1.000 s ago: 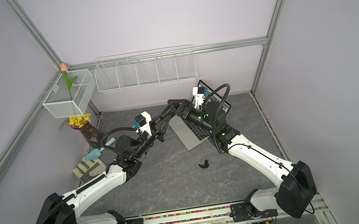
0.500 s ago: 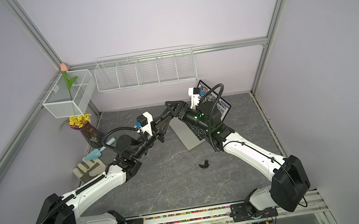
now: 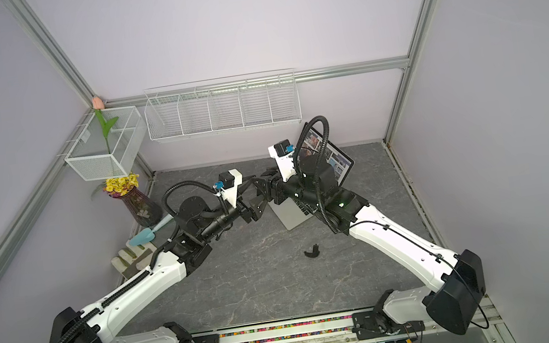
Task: Insert the wireless mouse receiver into the laptop
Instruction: Adjust the mouse as needed.
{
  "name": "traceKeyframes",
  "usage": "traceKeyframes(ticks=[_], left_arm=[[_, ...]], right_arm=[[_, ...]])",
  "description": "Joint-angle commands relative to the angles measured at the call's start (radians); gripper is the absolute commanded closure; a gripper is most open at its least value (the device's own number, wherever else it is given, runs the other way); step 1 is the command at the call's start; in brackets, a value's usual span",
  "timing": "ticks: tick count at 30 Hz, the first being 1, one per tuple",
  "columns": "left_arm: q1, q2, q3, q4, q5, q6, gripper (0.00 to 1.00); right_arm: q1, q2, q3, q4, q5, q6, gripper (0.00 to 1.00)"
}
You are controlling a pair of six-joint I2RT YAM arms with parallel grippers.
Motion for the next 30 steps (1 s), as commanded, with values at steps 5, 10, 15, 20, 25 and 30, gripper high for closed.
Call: traceKeyframes(ticks=[5, 10, 15, 20, 25, 30], left_arm=[[-0.004, 0.003, -0.004, 0.073, 0.037, -0.039, 0.33], [-0.004, 0.03, -0.006, 0.16, 0.052, -0.095, 0.39], [-0.005, 0.04, -0.01, 0.208, 0.06, -0.12, 0.5], [-0.006, 0.008, -0.022, 0.202, 0.054, -0.113, 0.47], [-0.006, -0.032, -0.038, 0.187, 0.045, -0.087, 0.6], [-0.007, -0.037, -0.027, 0.174, 0.074, -0.08, 0.88]], right_arm=[[0.034, 0.013, 0.012, -0.074, 0.023, -0.185, 0.58], [0.08, 0.057, 0.024, -0.098, 0.052, -0.231, 0.57], [0.081, 0.077, 0.024, -0.082, -0.004, -0.201, 0.57], [0.08, 0.074, 0.028, -0.131, 0.07, -0.199, 0.57], [0.08, 0.08, 0.039, -0.192, 0.068, -0.201, 0.55], [0.077, 0.078, 0.043, -0.21, -0.003, -0.182, 0.5]])
